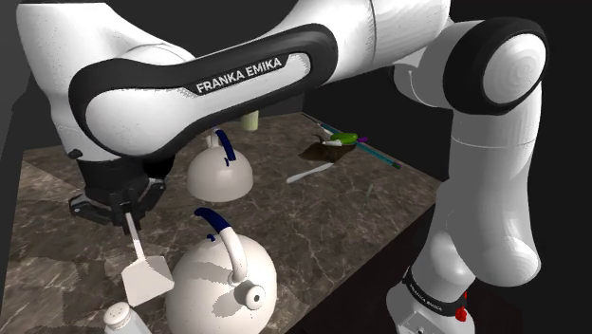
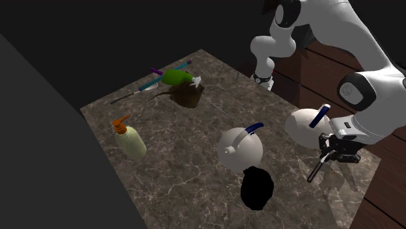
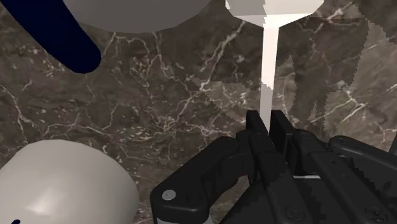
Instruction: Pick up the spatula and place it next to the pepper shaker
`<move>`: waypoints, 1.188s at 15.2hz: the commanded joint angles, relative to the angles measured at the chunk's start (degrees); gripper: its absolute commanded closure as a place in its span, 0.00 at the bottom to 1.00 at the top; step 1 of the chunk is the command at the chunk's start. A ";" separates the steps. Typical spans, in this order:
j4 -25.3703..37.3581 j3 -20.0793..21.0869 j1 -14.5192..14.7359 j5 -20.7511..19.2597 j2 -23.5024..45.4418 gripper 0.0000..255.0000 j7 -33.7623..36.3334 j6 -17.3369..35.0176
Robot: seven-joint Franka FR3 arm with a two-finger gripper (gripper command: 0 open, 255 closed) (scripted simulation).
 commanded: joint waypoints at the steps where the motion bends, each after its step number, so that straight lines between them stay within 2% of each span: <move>1: -1.11 -0.08 -0.02 -0.18 0.28 1.00 0.20 1.37; 14: -6.07 -0.93 0.31 -2.11 3.88 1.00 1.77 9.66; 18: -6.07 -0.92 0.30 -2.12 3.88 1.00 1.78 9.66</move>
